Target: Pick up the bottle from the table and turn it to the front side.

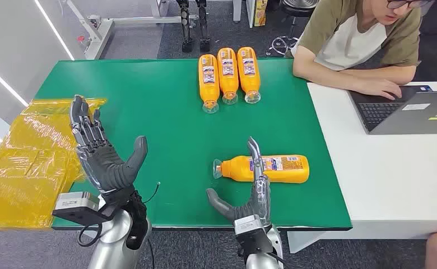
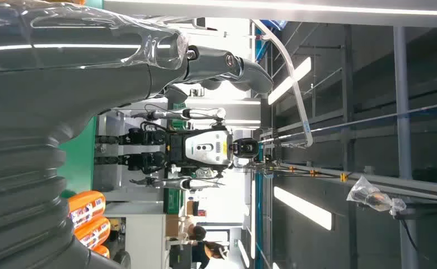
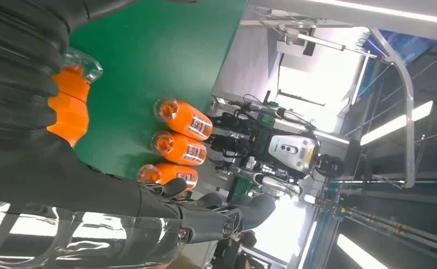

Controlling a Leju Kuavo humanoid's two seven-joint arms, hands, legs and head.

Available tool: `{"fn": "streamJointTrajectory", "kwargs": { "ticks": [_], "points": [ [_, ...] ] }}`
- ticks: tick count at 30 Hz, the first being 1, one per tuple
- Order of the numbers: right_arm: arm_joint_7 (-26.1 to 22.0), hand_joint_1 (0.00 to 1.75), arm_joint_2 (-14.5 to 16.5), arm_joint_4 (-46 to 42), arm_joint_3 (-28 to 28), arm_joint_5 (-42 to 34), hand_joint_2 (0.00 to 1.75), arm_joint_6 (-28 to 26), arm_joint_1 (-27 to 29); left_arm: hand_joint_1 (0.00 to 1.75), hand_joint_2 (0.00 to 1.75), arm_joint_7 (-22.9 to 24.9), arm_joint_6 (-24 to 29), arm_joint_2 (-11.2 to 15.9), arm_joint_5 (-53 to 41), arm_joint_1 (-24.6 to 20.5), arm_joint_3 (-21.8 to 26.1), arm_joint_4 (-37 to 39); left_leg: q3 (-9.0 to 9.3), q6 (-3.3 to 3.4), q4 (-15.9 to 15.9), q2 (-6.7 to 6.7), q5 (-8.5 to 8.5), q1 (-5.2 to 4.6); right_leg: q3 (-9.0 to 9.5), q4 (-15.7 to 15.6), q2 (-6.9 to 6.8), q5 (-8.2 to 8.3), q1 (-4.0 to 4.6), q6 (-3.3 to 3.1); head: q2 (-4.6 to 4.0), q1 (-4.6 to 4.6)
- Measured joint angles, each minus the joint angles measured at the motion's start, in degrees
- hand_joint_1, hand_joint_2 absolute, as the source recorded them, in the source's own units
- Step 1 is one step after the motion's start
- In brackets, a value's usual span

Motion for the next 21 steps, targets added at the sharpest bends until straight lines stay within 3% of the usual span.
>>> {"fn": "streamJointTrajectory", "kwargs": {
  "ticks": [7, 10, 17, 21],
  "points": [
    [0.0, 0.00, 0.0, 0.0, 0.0, 0.4, 1.75, 0.4, 0.0, 0.00, 1.75, 0.0, 0.8, 0.1, 1.0, 0.1, -0.1, 0.0, 0.00, 0.00, 0.0, 0.00, 0.00, 0.00, 0.00, 0.0, 0.00, 0.00, 0.00, 0.00, 0.00, 0.00],
    [1.8, 0.00, -0.1, 0.0, 0.0, 3.8, 1.75, 0.2, -0.1, 0.00, 1.75, 0.0, 1.0, 0.1, 1.4, 0.2, -0.3, 0.0, 0.00, 0.00, 0.0, 0.00, 0.00, 0.00, 0.00, 0.0, 0.00, 0.00, 0.00, 0.00, 0.00, -0.01],
    [11.1, 0.00, -0.9, 0.6, -0.9, 19.5, 1.75, 1.8, -1.4, 0.00, 1.75, 0.0, 0.6, 0.2, 2.2, 0.3, -0.9, 0.0, 0.00, 0.00, 0.0, 0.00, 0.00, 0.00, 0.00, 0.0, 0.00, 0.00, 0.00, 0.00, 0.00, -0.01],
    [20.9, 0.00, -3.2, 4.4, -1.8, 29.9, 1.75, 9.8, -5.5, 0.00, 1.75, 0.0, -0.6, 0.3, 2.7, 0.5, -1.5, 0.0, 0.01, 0.01, 0.0, 0.00, 0.00, -0.01, 0.02, 0.0, 0.01, 0.03, 0.00, 0.05, -0.01, -0.03]
  ]
}}
